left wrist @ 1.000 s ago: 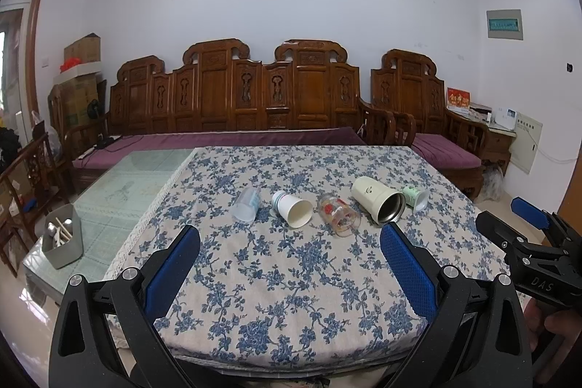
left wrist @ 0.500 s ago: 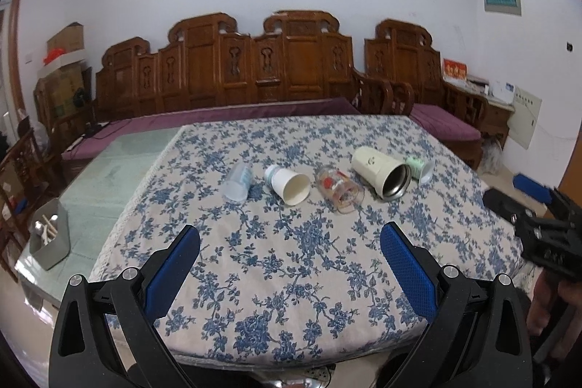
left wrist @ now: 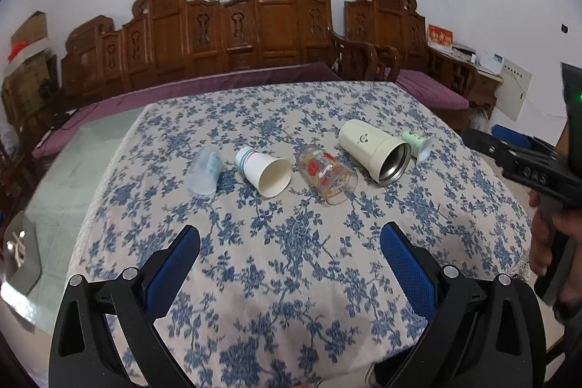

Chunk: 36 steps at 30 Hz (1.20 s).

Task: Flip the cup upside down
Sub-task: 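Move the right tool to the cream cup lying on its side, then close the right gripper around the cream cup's body and lift it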

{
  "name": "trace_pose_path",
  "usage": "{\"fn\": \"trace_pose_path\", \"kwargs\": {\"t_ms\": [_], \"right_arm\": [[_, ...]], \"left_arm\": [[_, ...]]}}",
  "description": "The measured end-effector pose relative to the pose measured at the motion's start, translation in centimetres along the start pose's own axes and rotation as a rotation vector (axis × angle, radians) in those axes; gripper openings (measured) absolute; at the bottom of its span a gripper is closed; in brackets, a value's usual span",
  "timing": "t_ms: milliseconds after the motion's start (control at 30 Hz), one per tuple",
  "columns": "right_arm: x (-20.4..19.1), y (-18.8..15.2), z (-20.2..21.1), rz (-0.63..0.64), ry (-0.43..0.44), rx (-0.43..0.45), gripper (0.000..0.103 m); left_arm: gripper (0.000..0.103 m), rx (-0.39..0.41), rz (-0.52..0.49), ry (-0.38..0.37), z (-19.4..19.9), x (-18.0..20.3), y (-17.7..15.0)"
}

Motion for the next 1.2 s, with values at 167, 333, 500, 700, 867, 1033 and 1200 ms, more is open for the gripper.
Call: {"fn": "trace_pose_path", "kwargs": {"t_ms": [167, 333, 500, 700, 867, 1033, 1200], "right_arm": [[0.0, 1.3, -4.3, 0.012, 0.003, -0.058, 0.088], [-0.1, 2.1, -9.2, 0.041, -0.002, -0.134, 0.088], [0.0, 2.6, -14.6, 0.061, 0.002, -0.242, 0.087], [-0.4, 3.0, -20.6, 0.127, 0.005, -0.391, 0.087], [-0.3, 2.0, -24.2, 0.204, -0.013, -0.561, 0.086], [0.0, 0.8, -26.2, 0.197, -0.005, -0.681, 0.086], [0.3, -0.8, -27.6, 0.197, -0.019, -0.775, 0.085]], "left_arm": [[0.096, -0.044, 0.004, -0.034, -3.3, -0.5, 0.7], [0.096, -0.081, 0.019, -0.049, -6.0, -1.1, 0.5], [0.096, -0.115, 0.034, -0.064, -8.1, -1.8, 0.3], [0.096, -0.137, 0.042, -0.069, -9.9, -2.5, 0.1], [0.096, -0.159, 0.053, -0.084, -11.6, -2.7, -0.2], [0.096, -0.171, 0.064, -0.108, -13.0, -2.8, -0.5], [0.096, -0.176, 0.063, -0.131, -13.9, -2.8, -0.7]]}}
Point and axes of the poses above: each gripper's, at about its wrist camera, not at the fingertips, and z roughly against the way its jaws point, x to its right, y to its top, the point moved 8 cm from there along -z, roughly the way its jaws point, and after that the axes turned 5 degrees about -z, right-handed, at the moved point
